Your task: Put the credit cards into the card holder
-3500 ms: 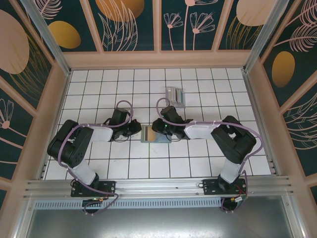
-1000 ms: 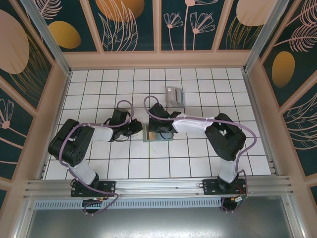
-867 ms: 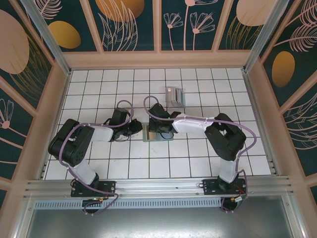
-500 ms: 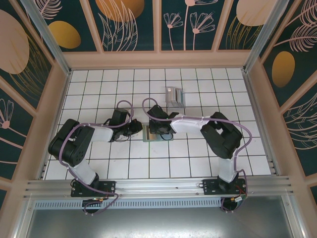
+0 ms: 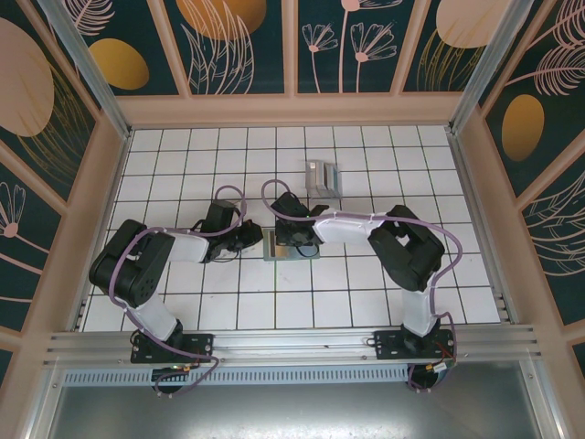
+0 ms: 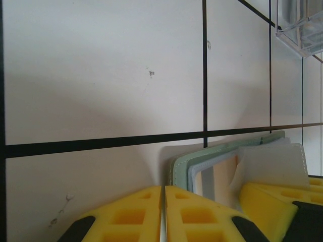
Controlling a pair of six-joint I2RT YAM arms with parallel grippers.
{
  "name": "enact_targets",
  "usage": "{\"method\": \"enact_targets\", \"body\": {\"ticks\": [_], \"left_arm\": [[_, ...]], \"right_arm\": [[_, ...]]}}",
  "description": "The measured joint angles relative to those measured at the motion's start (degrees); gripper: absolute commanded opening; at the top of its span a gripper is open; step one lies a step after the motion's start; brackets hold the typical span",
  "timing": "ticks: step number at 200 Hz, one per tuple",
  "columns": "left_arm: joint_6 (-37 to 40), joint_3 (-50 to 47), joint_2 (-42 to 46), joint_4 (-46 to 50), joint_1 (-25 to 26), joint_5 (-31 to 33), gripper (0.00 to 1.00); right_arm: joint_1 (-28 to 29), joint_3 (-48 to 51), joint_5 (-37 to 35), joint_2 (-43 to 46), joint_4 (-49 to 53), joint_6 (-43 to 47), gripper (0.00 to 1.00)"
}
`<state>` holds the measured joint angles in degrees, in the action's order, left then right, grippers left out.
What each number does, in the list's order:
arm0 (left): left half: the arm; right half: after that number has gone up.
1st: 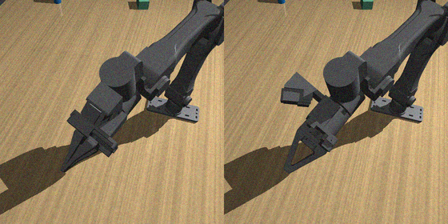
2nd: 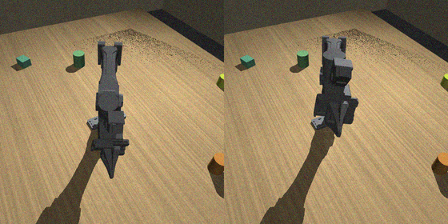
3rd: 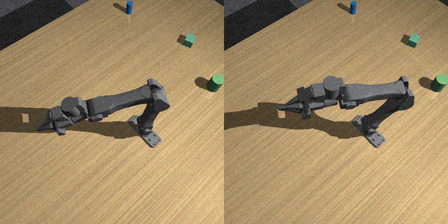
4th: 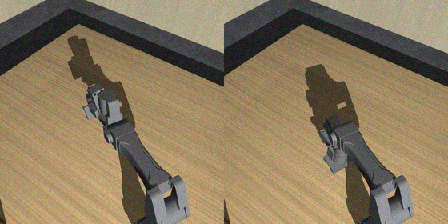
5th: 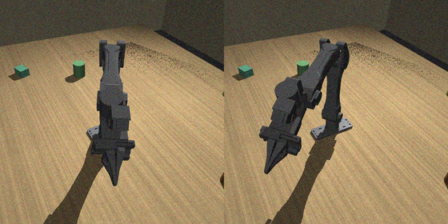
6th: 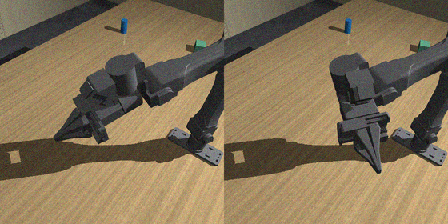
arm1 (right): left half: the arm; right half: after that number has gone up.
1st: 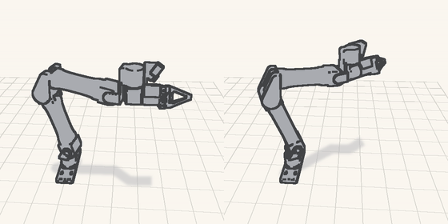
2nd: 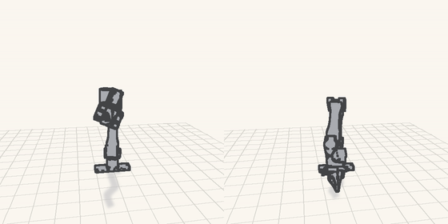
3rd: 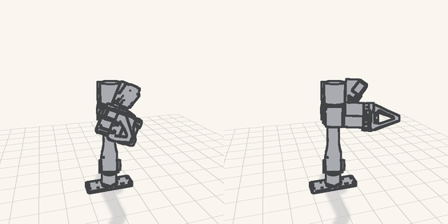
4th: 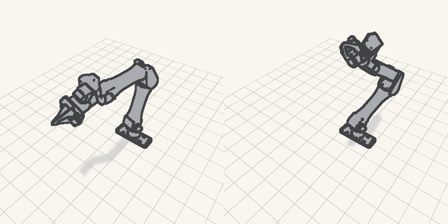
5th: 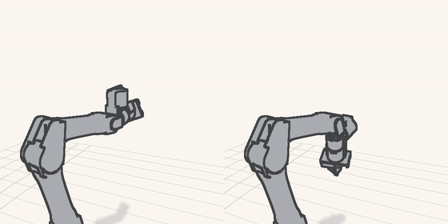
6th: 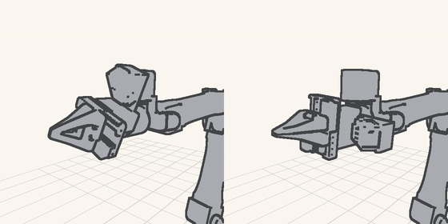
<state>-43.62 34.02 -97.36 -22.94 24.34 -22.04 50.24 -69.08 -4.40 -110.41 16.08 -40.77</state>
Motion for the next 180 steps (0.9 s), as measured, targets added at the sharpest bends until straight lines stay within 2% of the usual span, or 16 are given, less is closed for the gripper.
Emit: {"method": "enact_targets", "body": {"ticks": [137,180], "left_arm": [[-0.2,0.0,0.0,0.0,0.0,0.0,0.12],[-0.2,0.0,0.0,0.0,0.0,0.0,0.12]], "right_arm": [[-2.6,4.9,0.9,6.0,-1.3,0.0,0.18],[-3.3,5.6,2.4,6.1,-2.2,-0.1,0.26]]}}
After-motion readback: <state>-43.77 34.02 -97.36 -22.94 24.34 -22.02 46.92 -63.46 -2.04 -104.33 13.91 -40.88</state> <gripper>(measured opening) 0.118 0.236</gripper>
